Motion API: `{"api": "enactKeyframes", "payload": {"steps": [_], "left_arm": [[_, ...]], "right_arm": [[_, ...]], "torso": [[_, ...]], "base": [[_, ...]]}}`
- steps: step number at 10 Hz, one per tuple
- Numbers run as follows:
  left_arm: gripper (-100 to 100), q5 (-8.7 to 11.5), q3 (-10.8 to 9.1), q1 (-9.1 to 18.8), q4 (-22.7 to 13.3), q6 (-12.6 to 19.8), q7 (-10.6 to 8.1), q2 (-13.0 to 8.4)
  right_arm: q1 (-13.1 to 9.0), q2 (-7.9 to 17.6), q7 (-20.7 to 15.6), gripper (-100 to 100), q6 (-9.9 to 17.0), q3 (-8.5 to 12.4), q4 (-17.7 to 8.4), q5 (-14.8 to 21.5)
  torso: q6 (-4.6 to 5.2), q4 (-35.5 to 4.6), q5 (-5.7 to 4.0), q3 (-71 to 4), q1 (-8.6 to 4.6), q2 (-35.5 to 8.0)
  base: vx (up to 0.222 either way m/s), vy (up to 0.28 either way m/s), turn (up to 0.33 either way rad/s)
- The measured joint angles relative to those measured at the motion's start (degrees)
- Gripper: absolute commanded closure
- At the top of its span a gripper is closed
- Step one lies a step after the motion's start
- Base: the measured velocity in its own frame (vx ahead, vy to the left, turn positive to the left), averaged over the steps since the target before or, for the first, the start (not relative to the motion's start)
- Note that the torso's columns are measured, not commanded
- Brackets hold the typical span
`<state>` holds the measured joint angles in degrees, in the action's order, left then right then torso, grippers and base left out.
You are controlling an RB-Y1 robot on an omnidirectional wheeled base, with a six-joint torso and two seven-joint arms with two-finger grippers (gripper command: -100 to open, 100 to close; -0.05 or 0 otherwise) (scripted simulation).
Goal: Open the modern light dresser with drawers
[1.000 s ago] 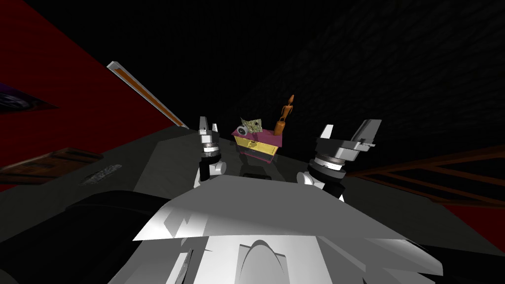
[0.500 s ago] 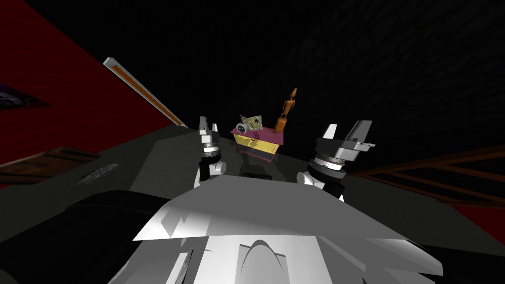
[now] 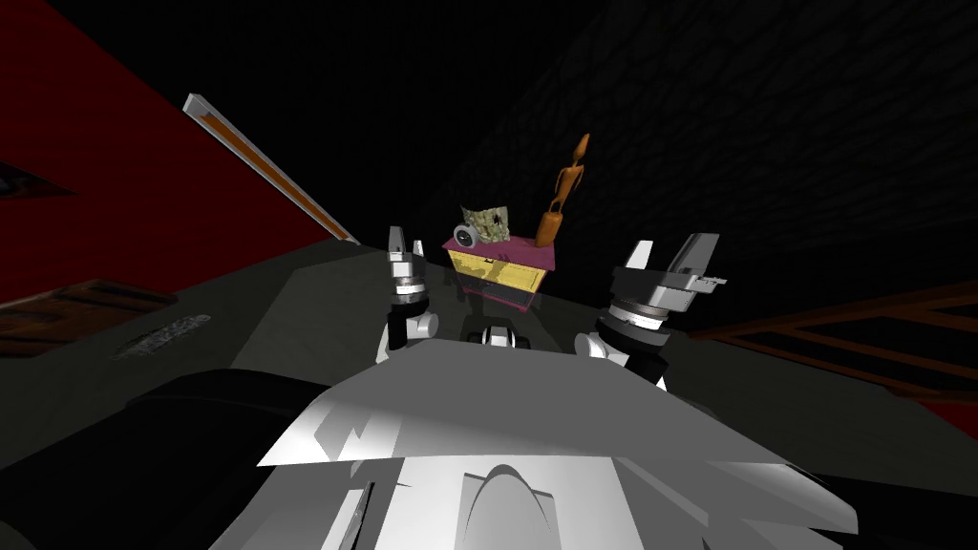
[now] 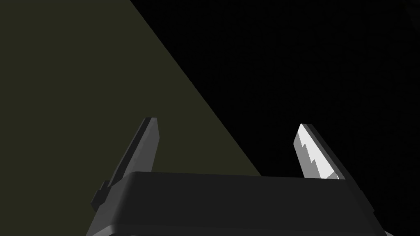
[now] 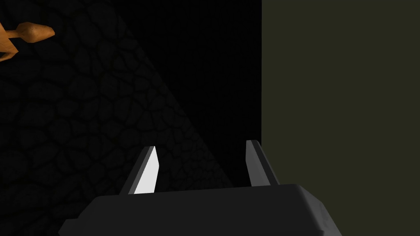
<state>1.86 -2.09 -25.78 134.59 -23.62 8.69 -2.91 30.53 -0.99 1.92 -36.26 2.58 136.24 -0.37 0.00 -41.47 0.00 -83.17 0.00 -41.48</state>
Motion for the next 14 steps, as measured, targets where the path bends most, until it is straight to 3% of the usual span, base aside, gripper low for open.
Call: {"api": "enactKeyframes", "payload": {"steps": [4, 8, 14], "left_arm": [[-100, -0.27, 0.34, 0.98, -5.03, -2.60, 0.28, -2.96], [-100, -0.97, 1.32, 2.60, -13.02, -7.02, 1.02, -4.84], [-100, -1.56, 2.10, 4.33, -21.10, -11.15, 1.63, -6.12]], "right_arm": [[0.01, 0.00, 0.00, 0, 0.00, 0.00, -0.01, 0.00], [0.01, 0.00, 0.00, 0, 0.00, 0.00, -0.01, 0.00], [0.00, 0.00, 0.00, 0, 0.00, 0.00, -0.01, 0.00]], "torso": [[0.00, -0.80, 0.00, -1.42, 0.01, -0.77], [-0.01, -0.80, -0.02, -1.42, -0.05, -0.76], [-0.01, -0.81, -0.01, -1.39, -0.03, -0.81]], "base": [[0.054, -0.002, -0.014], [0.086, -0.009, -0.021], [0.048, -0.002, -0.012]]}}
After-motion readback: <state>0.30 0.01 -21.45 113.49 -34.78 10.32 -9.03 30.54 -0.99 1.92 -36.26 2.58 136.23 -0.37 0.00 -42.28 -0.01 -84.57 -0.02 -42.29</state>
